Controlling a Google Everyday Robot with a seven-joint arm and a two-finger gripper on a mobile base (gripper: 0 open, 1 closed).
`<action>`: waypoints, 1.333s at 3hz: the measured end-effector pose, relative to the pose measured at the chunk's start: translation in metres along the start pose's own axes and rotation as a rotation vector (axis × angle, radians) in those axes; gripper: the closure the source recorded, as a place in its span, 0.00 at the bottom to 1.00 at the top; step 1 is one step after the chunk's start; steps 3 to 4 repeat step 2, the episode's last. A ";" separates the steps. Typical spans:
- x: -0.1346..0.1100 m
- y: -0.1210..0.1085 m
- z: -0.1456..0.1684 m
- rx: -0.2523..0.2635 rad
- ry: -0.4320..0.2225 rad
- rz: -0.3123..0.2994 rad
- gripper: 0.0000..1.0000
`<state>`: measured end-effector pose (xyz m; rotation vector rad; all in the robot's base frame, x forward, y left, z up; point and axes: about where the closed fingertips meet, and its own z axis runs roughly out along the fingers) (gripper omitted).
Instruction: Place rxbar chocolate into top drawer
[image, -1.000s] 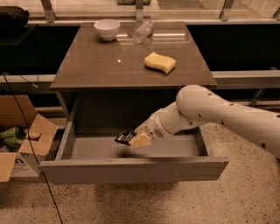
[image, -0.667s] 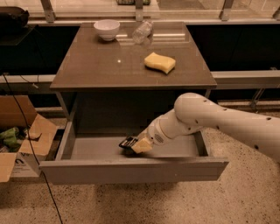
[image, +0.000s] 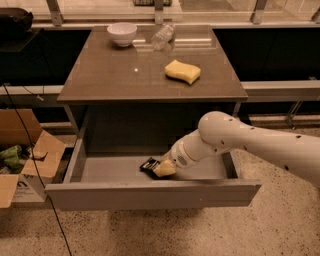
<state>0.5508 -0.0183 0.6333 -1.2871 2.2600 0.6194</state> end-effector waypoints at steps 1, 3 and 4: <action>0.000 0.000 0.000 0.000 0.000 0.000 0.11; 0.000 0.000 0.000 0.000 0.000 0.000 0.00; 0.000 0.000 0.000 0.000 0.000 0.000 0.00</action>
Offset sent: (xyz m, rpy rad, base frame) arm 0.0000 0.0000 0.0000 0.0000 0.0000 0.0001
